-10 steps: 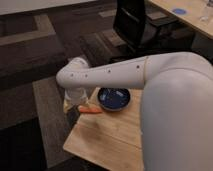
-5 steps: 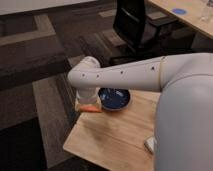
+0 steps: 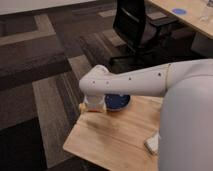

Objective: Drag the pepper across the table

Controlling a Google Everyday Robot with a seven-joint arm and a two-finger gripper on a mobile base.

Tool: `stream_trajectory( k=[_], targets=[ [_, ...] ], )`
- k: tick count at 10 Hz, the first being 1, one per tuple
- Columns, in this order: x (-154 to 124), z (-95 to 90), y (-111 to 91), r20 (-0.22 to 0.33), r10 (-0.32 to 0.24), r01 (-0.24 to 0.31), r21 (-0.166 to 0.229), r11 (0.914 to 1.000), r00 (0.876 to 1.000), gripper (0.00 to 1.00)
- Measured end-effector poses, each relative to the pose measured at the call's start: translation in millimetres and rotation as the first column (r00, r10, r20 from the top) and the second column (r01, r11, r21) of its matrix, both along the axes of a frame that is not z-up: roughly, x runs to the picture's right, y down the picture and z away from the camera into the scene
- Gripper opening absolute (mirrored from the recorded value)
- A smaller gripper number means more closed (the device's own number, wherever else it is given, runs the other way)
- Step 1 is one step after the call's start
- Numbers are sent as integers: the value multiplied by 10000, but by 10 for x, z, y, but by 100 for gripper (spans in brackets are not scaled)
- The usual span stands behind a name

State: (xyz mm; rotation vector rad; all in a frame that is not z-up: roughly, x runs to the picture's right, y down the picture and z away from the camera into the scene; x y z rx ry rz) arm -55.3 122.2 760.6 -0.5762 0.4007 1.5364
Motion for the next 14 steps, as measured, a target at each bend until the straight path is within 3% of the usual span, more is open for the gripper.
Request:
stream_trajectory(
  k=[4, 14],
  targets=[
    [-8, 137, 82, 233, 137, -135, -92, 9999, 9996, 65],
    [-39, 529, -34, 850, -30, 48, -216, 9998, 9964, 65]
  ],
)
